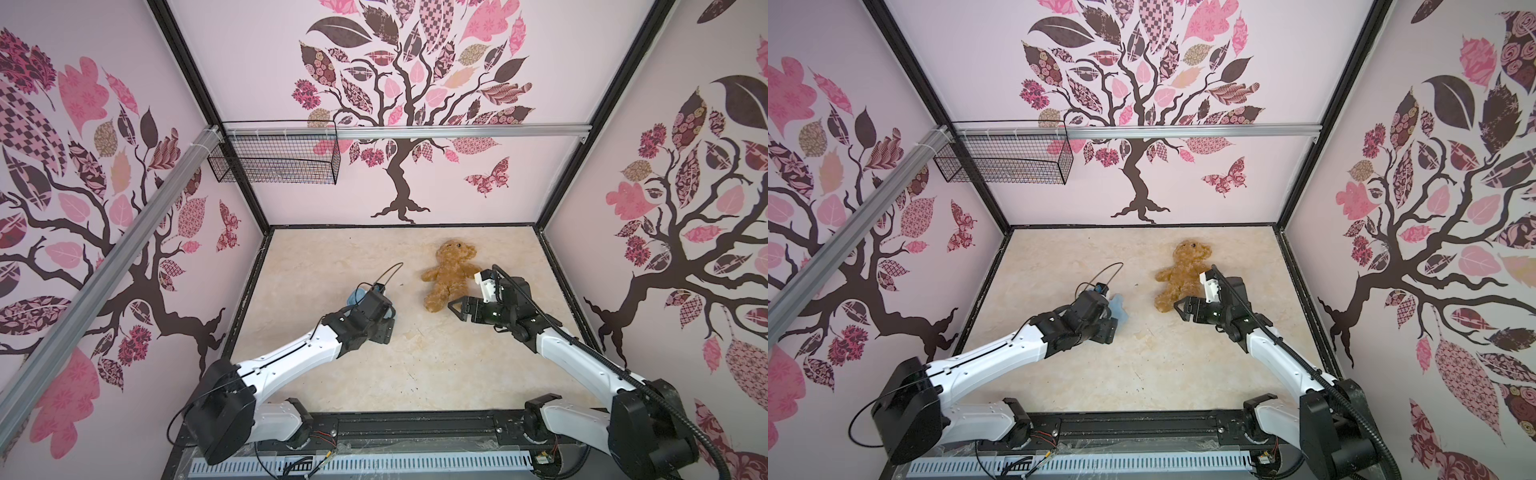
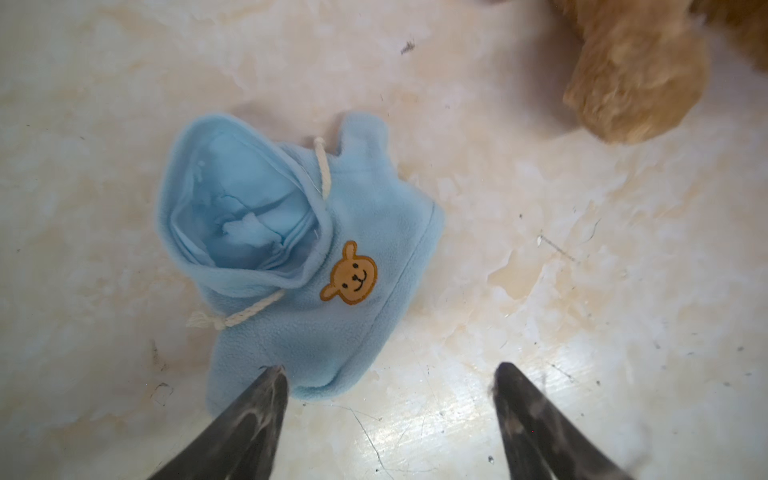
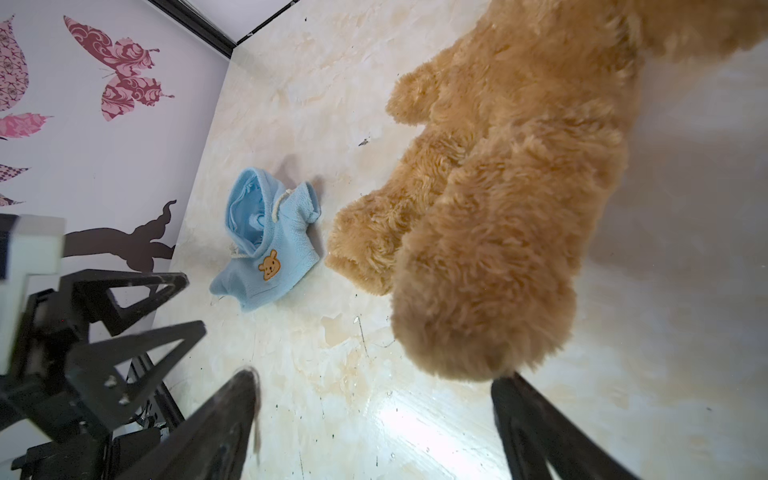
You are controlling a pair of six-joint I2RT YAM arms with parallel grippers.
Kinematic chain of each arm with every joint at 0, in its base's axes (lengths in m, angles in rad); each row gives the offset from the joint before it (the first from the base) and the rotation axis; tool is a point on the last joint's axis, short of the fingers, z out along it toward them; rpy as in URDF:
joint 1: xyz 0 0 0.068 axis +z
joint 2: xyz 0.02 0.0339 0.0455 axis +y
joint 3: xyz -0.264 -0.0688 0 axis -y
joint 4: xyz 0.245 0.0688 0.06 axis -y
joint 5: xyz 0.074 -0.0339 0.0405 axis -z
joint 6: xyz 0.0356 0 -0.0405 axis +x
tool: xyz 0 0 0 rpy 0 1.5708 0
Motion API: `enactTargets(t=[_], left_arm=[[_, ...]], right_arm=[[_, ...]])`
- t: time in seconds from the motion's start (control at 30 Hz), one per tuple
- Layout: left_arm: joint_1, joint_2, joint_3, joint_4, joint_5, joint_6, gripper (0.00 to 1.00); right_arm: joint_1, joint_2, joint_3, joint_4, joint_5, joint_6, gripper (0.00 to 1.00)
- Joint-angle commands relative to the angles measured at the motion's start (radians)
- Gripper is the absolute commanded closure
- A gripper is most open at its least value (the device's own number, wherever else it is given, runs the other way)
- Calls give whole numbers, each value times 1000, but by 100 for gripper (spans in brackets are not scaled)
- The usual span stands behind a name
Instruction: Dress the teddy bear
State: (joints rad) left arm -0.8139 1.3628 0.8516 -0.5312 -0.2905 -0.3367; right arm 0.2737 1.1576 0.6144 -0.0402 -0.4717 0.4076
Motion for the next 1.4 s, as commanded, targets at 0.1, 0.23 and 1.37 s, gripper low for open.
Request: enactTargets(t=[0.1,0.23,1.37], left_arm=[[-53,175,113,-77,-186,100,16],[-54,270,157,-88,-246,136,15],[219,85,-1,195,239,-39,100]], right_arm=[[4,-66,55,-73,28,-51,8],[4,-70,47,-69,19,-48,8],[464,-98,108,-74,255,-205,14]])
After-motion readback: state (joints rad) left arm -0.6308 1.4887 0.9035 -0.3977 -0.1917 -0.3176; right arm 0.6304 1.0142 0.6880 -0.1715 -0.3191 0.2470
